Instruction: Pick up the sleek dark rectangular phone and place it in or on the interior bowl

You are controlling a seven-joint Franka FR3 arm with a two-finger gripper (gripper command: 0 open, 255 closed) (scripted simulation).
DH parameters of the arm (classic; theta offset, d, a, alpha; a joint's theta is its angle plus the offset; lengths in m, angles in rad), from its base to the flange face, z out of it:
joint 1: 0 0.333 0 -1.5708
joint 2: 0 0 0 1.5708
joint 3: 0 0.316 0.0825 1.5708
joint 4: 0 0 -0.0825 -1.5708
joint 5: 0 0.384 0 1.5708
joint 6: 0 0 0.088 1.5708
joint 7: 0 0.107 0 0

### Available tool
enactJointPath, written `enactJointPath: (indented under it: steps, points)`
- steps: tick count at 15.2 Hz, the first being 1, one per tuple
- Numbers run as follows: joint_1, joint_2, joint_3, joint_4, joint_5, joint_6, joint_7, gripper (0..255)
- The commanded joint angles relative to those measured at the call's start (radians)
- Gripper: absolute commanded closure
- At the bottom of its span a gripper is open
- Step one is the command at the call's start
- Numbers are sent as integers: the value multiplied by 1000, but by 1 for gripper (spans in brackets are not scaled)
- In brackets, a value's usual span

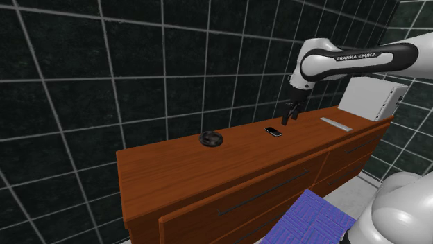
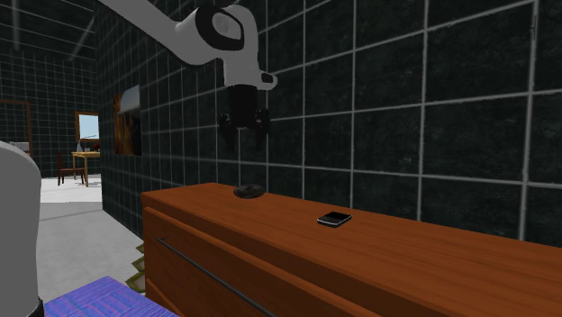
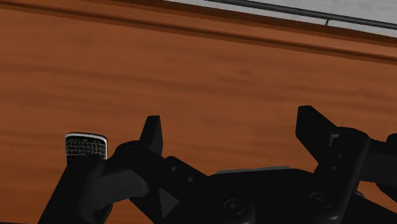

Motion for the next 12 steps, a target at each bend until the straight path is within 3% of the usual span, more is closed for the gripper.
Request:
enactJointPath:
  steps: [1,12]
  points:
    - [-5,64,-31,26,6,34,-33,0]
    - [-40,490,-162,291,150,147,-247,0]
